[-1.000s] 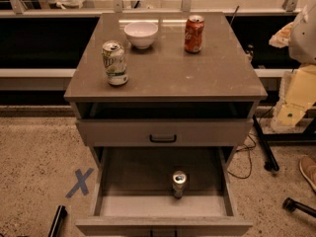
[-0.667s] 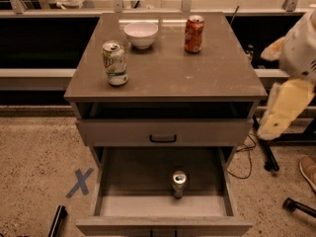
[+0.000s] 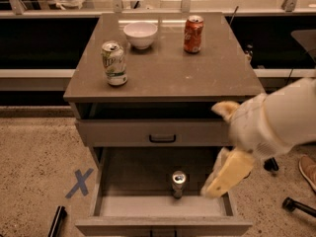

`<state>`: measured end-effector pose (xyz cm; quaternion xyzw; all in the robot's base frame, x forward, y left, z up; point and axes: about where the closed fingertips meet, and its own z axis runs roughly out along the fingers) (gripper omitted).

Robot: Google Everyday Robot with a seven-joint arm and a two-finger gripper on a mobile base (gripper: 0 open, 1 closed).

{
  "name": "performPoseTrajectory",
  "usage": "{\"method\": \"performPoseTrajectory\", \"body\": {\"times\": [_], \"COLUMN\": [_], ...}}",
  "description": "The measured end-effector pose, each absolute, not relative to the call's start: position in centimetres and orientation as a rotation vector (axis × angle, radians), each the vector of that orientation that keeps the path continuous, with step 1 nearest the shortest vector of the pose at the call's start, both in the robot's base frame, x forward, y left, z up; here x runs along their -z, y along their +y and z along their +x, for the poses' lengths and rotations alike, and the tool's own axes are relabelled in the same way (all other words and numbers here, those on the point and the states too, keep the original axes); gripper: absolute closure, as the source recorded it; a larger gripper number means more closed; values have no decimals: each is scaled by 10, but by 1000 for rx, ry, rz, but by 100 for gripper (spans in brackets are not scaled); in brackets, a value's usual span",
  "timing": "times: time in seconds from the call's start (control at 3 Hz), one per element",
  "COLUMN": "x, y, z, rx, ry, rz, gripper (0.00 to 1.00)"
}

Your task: Pick redbull can from middle drawer and place on counter

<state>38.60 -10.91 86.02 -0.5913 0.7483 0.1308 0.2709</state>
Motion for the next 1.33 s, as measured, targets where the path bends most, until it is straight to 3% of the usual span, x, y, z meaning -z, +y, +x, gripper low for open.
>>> {"method": "performPoseTrajectory", "body": {"times": [0.67,1.33], "x": [-824,-669], "y": [-92,-117], "z": [380,368], "rx": [-350,-456], "ry": [1988,1980], "rz": [-1568,-1395], "gripper": [0,0]}}
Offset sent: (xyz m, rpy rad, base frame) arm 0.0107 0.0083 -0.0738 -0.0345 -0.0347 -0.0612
